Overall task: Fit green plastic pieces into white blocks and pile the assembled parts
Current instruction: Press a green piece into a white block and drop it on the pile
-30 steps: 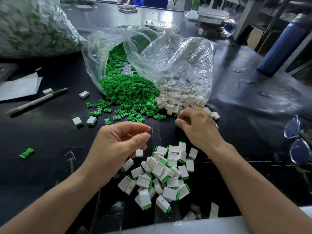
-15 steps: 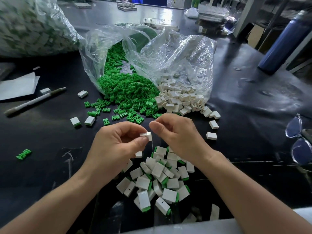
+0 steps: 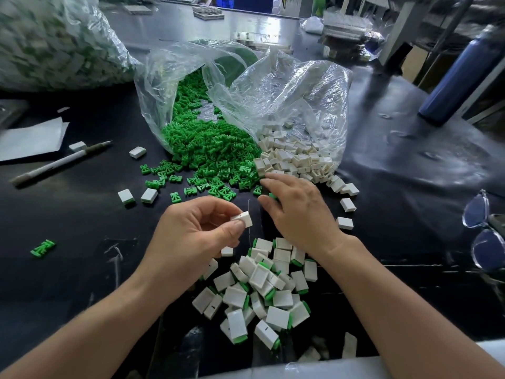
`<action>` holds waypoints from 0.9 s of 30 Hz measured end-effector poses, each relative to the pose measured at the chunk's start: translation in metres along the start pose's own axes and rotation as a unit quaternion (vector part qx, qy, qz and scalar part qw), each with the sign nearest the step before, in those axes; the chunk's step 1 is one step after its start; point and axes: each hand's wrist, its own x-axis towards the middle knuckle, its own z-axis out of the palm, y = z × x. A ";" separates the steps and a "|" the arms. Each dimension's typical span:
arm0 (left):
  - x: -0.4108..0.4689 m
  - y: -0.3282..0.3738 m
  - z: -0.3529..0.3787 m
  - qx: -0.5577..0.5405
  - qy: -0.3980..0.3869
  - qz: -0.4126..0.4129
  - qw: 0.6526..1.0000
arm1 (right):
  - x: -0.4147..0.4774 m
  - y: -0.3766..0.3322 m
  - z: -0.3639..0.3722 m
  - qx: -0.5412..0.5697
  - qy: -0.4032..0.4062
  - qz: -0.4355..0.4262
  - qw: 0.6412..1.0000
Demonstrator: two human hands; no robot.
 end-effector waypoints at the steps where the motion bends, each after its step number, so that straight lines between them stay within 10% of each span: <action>1: 0.000 0.000 0.000 0.000 -0.002 -0.001 1.000 | 0.000 -0.001 0.002 -0.002 -0.027 -0.009 1.000; 17: 0.000 -0.001 -0.001 0.000 -0.013 -0.032 0.999 | 0.001 0.003 0.005 0.034 -0.006 0.020 0.999; 22: 0.002 -0.002 -0.001 -0.009 -0.013 -0.034 0.999 | -0.004 -0.002 -0.011 0.242 0.125 0.034 0.962; 27: 0.003 -0.003 -0.001 -0.016 -0.008 -0.037 0.999 | -0.017 -0.017 -0.021 0.403 0.061 0.024 0.913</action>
